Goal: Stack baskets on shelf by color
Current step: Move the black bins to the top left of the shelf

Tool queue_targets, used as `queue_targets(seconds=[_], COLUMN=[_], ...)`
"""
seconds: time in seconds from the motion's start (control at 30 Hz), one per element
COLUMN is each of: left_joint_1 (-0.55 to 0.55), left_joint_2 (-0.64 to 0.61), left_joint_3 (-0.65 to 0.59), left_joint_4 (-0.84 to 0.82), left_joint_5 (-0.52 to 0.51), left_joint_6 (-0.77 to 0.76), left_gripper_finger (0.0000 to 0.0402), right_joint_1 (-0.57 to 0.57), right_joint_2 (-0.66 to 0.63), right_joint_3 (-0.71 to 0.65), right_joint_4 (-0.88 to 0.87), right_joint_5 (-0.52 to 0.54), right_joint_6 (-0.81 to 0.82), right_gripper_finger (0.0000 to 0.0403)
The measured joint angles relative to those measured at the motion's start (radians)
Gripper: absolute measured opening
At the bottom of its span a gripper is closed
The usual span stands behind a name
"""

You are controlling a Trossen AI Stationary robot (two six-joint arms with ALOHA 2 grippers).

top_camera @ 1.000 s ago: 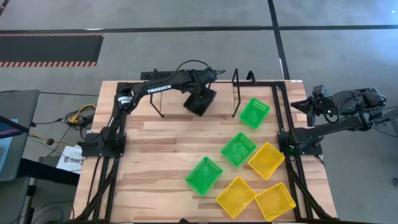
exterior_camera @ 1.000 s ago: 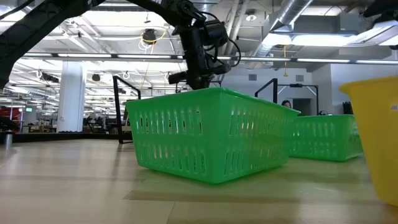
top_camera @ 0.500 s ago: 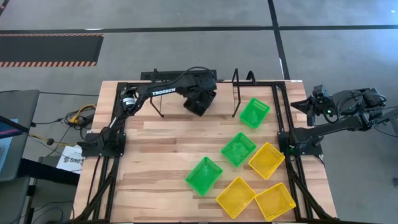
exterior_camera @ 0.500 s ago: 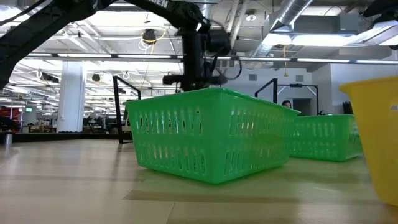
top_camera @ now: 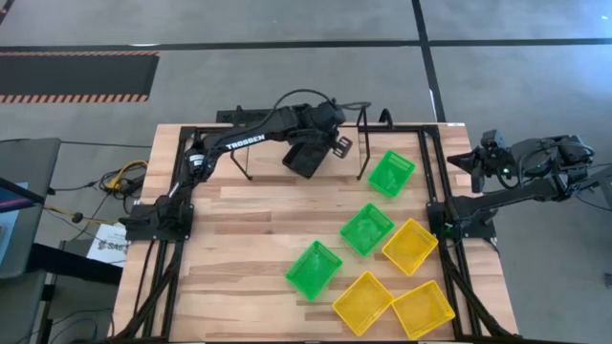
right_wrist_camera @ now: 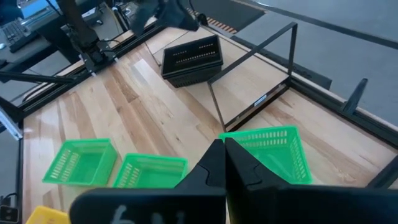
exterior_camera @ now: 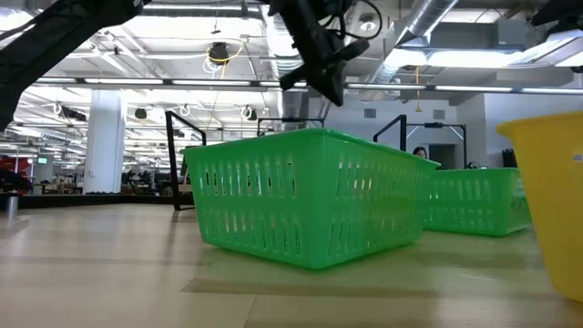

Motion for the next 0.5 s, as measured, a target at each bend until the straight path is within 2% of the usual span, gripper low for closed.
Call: queue_targets(seconds=[0.5], left_joint_1=[-0.016], left_joint_2=[0.011], left_joint_3=[-0.001], left_joint_4=[-0.096], left_joint_5=[0.0], left_joint_6=[-0.06], left_gripper_finger=[0.0], right_joint_1=[0.0], right_joint_2=[0.0], right_joint_3=[0.0], right_joint_4=[0.0], right_joint_5=[0.001], right_joint_6=[0.002], right_gripper_finger=[0.0008])
